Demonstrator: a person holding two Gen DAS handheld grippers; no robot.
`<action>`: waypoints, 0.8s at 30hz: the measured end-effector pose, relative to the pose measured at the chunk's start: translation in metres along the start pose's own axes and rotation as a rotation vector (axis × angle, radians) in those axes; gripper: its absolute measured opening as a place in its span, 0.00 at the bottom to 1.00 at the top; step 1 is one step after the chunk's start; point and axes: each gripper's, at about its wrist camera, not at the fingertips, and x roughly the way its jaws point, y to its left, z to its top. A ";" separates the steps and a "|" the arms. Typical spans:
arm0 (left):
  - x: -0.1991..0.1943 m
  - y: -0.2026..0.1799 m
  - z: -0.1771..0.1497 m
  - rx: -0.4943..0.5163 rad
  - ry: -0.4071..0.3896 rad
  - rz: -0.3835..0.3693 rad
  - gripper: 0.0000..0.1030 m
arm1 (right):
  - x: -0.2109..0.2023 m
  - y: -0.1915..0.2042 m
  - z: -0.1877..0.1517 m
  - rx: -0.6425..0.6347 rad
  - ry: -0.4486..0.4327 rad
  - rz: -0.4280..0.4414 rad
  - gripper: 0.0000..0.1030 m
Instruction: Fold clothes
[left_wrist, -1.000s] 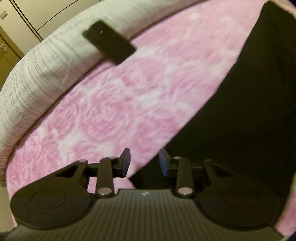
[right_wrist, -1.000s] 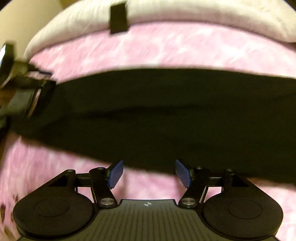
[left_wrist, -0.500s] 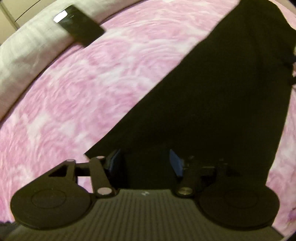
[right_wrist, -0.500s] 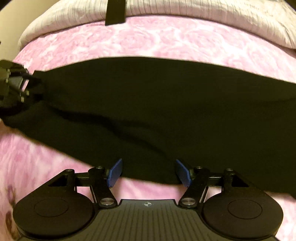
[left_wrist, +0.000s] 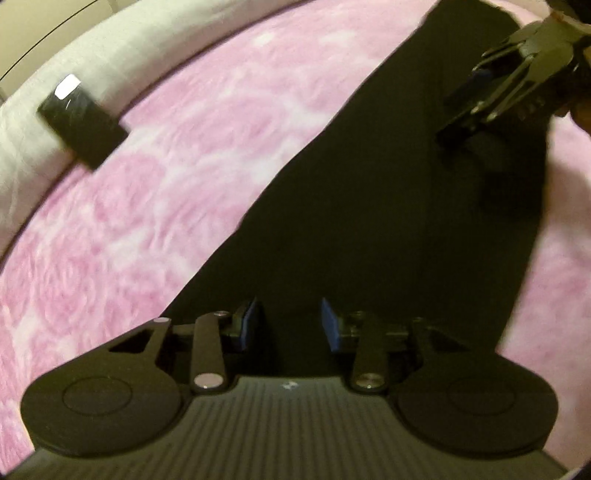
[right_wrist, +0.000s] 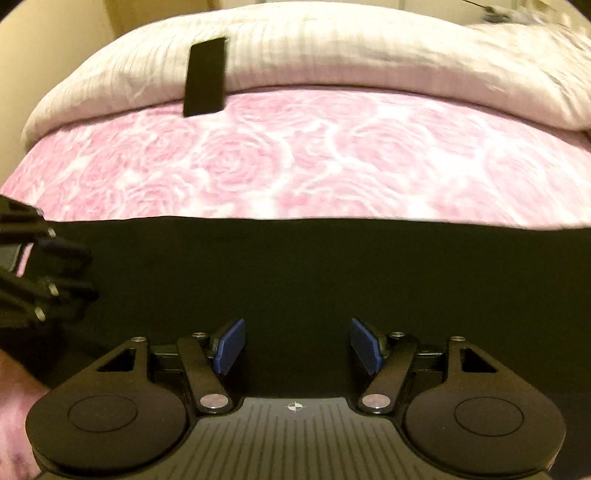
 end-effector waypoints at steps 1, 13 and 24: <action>0.002 0.009 -0.002 -0.031 -0.001 0.006 0.49 | 0.010 -0.001 0.004 -0.014 0.010 0.003 0.65; -0.019 -0.009 0.049 -0.036 -0.114 -0.055 0.29 | -0.037 -0.066 -0.059 0.100 0.039 -0.080 0.67; 0.070 -0.052 0.111 0.197 -0.121 -0.071 0.39 | -0.072 -0.098 -0.101 0.081 0.024 -0.086 0.67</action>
